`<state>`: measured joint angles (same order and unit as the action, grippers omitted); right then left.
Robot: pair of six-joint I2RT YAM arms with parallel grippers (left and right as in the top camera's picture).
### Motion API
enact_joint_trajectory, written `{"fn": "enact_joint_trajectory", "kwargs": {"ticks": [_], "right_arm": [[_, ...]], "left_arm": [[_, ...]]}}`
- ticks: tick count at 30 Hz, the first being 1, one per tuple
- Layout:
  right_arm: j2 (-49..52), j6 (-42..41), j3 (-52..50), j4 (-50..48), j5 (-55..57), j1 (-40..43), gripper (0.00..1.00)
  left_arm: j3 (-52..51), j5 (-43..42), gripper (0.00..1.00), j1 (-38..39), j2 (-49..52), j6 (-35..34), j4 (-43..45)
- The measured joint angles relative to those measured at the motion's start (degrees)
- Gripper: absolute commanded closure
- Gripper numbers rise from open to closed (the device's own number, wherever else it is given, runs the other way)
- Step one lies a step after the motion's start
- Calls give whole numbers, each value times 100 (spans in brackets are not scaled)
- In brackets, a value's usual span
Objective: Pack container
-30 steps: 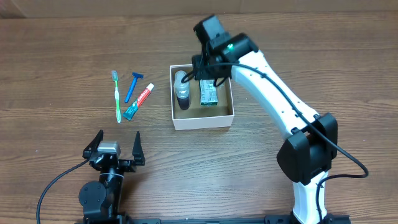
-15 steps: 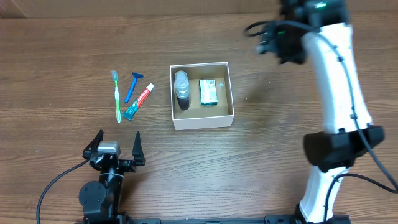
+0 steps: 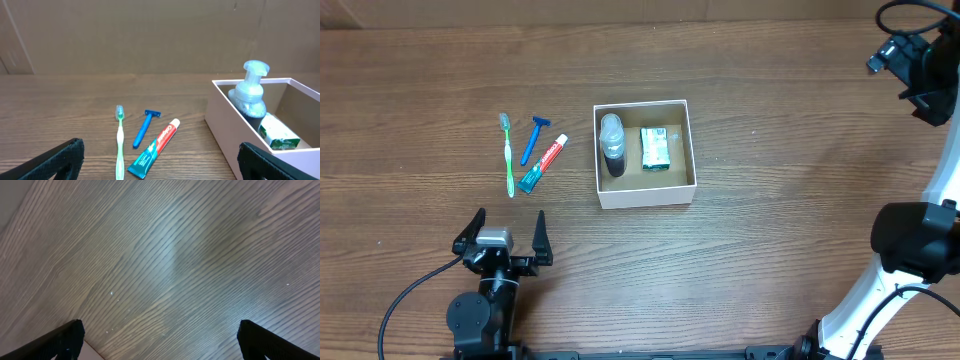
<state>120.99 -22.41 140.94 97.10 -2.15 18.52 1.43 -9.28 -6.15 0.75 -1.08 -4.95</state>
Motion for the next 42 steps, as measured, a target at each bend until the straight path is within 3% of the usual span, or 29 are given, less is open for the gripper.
{"fn": "enact_joint_trajectory", "kwargs": {"ticks": [5, 9, 14, 19, 21, 24, 29, 36, 42], "right_arm": [[0, -2, 0, 0, -24, 22, 0], [0, -2, 0, -2, -44, 22, 0], [0, -2, 0, -7, -48, 24, 0], [0, 2, 0, -4, -57, 22, 0], [0, 0, 0, -4, -57, 24, 0], [0, 2, 0, -4, -57, 22, 0], [0, 0, 0, -2, -57, 22, 0], [0, 0, 0, -2, -59, 24, 0], [0, 2, 0, 0, -59, 24, 0]], "left_arm": [[13, -577, 0, 0, 2, -378, -11], [684, -708, 0, 0, 494, -761, -710], [3010, -627, 0, -2, 2964, -837, -2201], [5488, -737, 0, -22, 5587, -350, -4538], [6109, -752, 0, -28, 6339, -179, -4909], [6367, -767, 0, -28, 7257, -31, -4927], [6376, -800, 0, -28, 8437, 332, -4218], [6378, -601, 2, 142, 9294, 1377, -3300], [6378, -273, 2, 387, 9989, 1705, -2555]]}}
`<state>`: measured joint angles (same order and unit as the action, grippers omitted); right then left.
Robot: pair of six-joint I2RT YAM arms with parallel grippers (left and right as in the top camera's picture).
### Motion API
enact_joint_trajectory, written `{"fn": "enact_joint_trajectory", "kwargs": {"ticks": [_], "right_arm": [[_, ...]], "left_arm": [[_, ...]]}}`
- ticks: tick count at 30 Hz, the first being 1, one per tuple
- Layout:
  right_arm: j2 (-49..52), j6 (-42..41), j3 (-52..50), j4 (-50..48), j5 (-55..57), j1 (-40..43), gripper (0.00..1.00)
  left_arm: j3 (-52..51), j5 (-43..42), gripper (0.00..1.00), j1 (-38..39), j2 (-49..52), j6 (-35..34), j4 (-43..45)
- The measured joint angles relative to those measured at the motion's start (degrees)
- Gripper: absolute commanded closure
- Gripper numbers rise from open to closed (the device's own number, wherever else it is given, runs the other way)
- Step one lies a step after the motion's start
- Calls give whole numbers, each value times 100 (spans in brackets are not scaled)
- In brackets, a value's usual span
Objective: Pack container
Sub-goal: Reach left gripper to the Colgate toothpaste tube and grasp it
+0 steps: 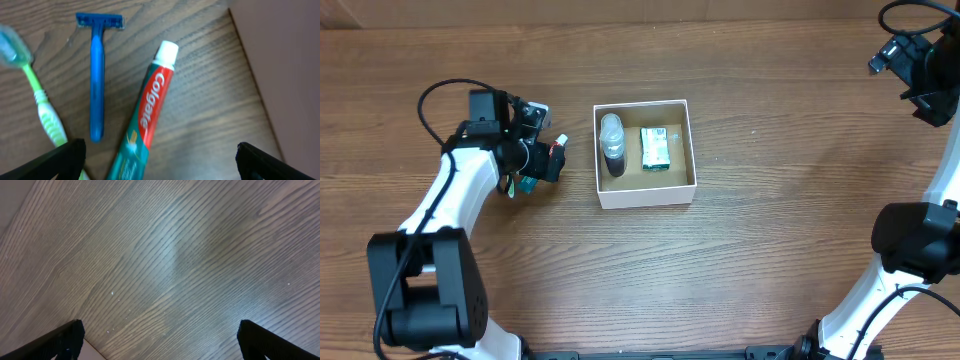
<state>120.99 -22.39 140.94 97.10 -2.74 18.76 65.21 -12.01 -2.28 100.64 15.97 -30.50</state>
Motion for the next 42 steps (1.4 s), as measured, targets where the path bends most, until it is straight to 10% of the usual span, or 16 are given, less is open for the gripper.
{"fn": "enact_joint_trajectory", "kwargs": {"ticks": [14, 31, 35, 42], "right_arm": [[0, 0, 0, 0, 2, 0, 0], [0, -2, 0, 0, 2, 0, 0], [0, 0, 0, 2, 2, 0, 0], [0, 0, 0, 0, 2, 0, 0]], "left_arm": [[4, 332, 50, 195, 741, 199, 798], [4, 352, 51, 195, 1051, 212, 1043], [22, 352, 81, 195, 1104, 238, 1145], [72, 343, 96, 195, 1108, 184, 1106]]}}
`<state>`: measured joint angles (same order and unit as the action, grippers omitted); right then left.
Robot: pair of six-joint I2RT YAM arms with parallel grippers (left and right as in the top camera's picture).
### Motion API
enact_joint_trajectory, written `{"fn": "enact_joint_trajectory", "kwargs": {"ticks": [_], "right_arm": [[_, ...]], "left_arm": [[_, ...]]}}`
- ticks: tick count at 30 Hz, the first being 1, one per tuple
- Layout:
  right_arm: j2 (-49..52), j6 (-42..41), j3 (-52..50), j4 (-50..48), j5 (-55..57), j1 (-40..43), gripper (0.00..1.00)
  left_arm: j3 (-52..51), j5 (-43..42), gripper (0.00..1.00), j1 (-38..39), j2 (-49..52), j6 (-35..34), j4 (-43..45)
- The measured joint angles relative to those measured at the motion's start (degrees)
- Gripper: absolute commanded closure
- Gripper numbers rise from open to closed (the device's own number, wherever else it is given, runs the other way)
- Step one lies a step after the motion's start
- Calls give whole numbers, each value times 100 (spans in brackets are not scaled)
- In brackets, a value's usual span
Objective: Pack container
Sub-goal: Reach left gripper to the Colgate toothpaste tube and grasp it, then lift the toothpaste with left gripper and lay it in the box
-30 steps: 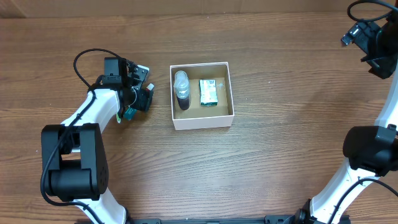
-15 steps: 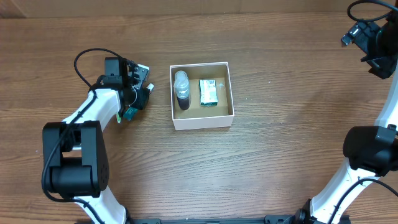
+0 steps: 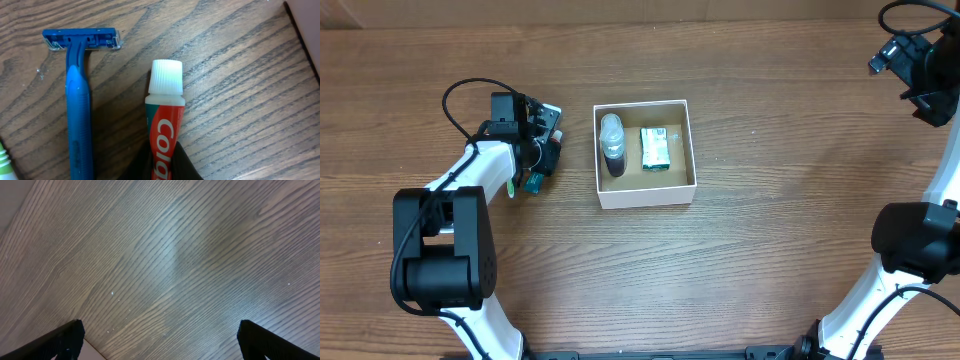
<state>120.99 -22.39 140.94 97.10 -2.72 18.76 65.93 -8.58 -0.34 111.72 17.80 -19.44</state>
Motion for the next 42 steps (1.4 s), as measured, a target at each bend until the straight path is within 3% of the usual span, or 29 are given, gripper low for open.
{"fn": "enact_joint_trajectory", "kwargs": {"ticks": [5, 9, 16, 24, 28, 34, 42], "right_arm": [[0, 0, 0, -2, 0, 0, 0], [0, 0, 0, 0, 0, -2, 0], [0, 0, 0, 2, 2, 0, 0], [0, 0, 0, 0, 0, 0, 0], [0, -2, 0, 0, 0, 0, 0], [0, -2, 0, 0, 0, 0, 0], [0, -2, 0, 0, 0, 0, 0]], "left_arm": [[61, 4, 95, 0, 0, -369, -140], [356, 7, 96, 0, 0, -531, -789], [1897, 28, 96, 70, -503, -586, -1882], [3235, -363, 96, 586, -1692, -463, -2347], [3300, -946, 96, 1314, -1945, 188, -2774], [3300, -1217, 96, 2465, -1773, 1757, -3552], [3300, -935, 96, 2962, -798, 2769, -3786]]}}
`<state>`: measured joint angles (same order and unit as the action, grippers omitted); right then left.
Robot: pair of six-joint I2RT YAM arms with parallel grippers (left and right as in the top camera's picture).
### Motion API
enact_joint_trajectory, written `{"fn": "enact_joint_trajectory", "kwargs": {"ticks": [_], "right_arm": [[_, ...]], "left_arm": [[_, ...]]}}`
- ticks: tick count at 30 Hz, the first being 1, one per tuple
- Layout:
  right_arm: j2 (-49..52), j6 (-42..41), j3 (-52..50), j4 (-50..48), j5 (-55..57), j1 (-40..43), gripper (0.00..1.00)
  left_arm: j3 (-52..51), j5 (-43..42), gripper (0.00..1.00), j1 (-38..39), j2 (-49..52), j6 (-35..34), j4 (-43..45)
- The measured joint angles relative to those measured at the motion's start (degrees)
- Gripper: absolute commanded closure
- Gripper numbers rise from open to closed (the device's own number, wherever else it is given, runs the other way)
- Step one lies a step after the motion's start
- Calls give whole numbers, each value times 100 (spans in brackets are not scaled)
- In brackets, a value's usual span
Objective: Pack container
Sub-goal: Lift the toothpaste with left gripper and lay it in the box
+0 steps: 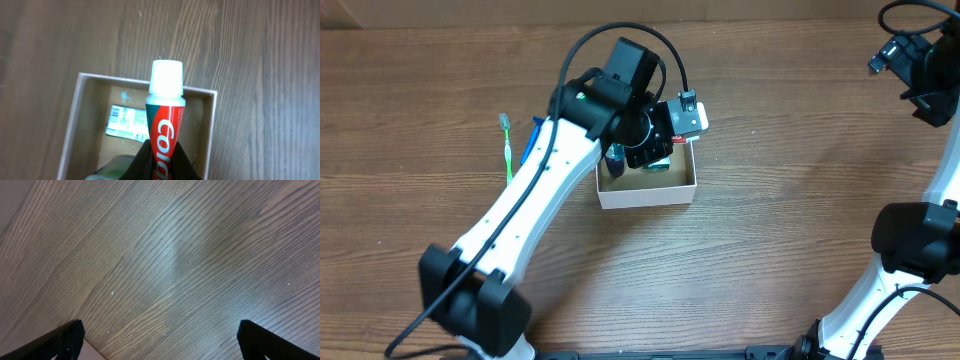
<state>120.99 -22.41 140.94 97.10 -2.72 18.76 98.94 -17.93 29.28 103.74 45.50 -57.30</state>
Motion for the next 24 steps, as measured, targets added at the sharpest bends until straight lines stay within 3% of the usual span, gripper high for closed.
{"fn": "enact_joint_trajectory", "kwargs": {"ticks": [8, 24], "right_arm": [[0, 0, 0, 0, 2, 0, 0], [0, 2, 0, 2, 0, 0, 0]], "left_arm": [[-2, 315, 96, -4, 1047, 125, -210], [0, 457, 96, -4, 1862, 769, -251]]}}
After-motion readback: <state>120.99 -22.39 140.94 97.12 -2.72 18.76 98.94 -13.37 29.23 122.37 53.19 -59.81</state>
